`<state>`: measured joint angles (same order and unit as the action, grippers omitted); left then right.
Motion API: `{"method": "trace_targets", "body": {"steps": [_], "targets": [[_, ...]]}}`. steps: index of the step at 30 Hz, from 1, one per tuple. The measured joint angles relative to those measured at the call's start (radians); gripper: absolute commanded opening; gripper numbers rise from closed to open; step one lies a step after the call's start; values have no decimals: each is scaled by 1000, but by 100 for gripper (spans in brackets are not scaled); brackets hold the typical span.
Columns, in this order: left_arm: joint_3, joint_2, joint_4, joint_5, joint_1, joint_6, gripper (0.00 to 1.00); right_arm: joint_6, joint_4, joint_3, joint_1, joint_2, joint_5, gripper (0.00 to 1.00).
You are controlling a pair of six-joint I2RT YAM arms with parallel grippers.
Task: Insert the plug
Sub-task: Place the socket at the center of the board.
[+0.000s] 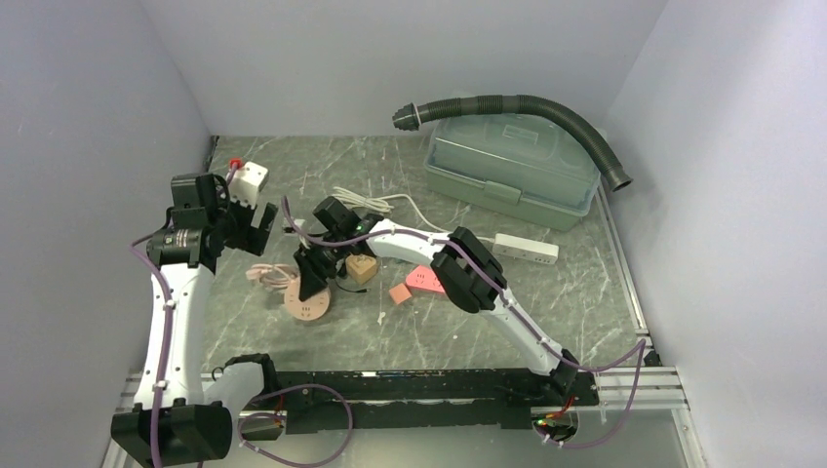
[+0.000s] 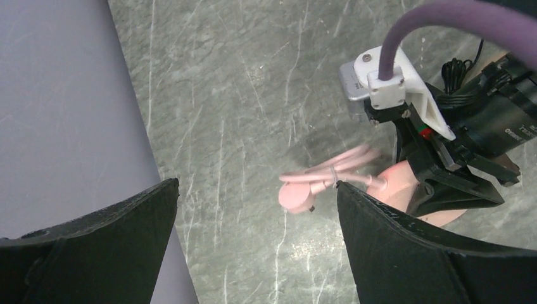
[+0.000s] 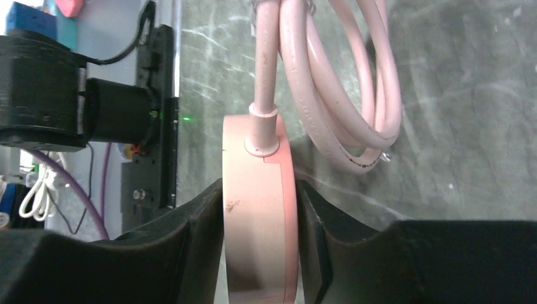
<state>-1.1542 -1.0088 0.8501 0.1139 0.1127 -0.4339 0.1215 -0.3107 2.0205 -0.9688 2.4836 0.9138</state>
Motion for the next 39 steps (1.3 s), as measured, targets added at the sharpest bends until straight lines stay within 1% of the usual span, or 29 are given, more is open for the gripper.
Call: {"method": "trace_targets", "body": {"steps": [1,3,4,5,7,8,9,10,18,22,25,29,32,36,37,39], "targets": [[4,0,-1,4,0,-4,100,0,0,-10,0,0,-10,63],[14,-4,-3,6,0,-18,100,3,-6,-31,2,3,-33,74],[21,-5,-8,6,0,-27,100,-2,-11,-39,3,6,-53,77],[26,-7,-10,6,0,-36,100,2,-5,-43,5,8,-38,80],[35,-11,-18,6,0,-51,100,-5,2,-46,6,1,-54,82],[38,-14,-18,6,0,-58,100,-6,5,-50,6,-2,-56,84],[38,-17,-17,7,0,-62,100,-8,6,-54,6,-7,-61,93],[38,-18,-18,9,0,-65,100,-9,6,-58,6,-12,-68,99],[38,-4,14,32,0,-111,100,-15,5,-112,13,-72,-163,100],[50,38,45,53,0,-150,100,-14,3,-186,34,-161,-211,100],[53,43,71,81,0,-161,100,-15,-9,-206,55,-240,-263,100],[114,43,77,172,1,-192,99,-15,-12,-287,94,-396,-329,100],[200,31,76,262,2,-238,98,-13,-11,-354,129,-507,-396,100],[263,-26,71,328,-11,-296,95,4,-6,-551,205,-705,-536,100],[267,-52,60,335,-22,-308,95,8,-5,-631,241,-774,-586,100],[267,-88,31,341,-45,-311,95,11,-18,-733,305,-865,-650,100]]}}
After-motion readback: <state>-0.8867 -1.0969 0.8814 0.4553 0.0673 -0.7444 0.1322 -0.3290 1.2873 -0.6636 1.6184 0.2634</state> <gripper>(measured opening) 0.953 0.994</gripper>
